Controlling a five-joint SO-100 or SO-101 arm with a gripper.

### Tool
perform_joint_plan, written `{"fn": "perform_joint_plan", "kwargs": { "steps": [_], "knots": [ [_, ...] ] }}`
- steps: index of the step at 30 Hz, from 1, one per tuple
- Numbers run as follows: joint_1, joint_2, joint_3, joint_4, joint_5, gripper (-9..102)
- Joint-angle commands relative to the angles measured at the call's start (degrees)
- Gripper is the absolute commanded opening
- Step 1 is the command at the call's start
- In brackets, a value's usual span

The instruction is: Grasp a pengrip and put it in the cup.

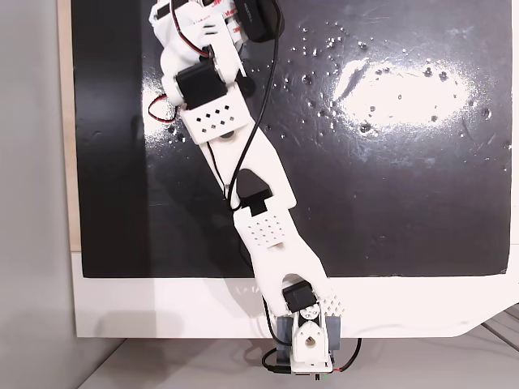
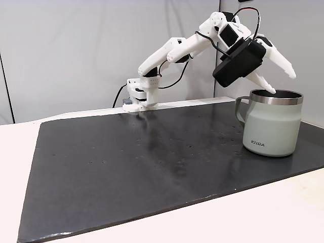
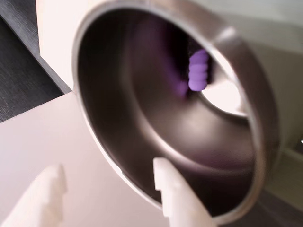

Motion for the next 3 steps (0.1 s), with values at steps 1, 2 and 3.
{"fn": "perform_joint_plan", "kwargs": {
  "steps": [1,2,3],
  "knots": [
    [0.8,1.2,-3.5,0.1,0.1,19],
    [0.9,1.3,-3.5,0.2,0.1,18],
    [1.0,1.3,-3.5,0.2,0.1,18]
  ]
}}
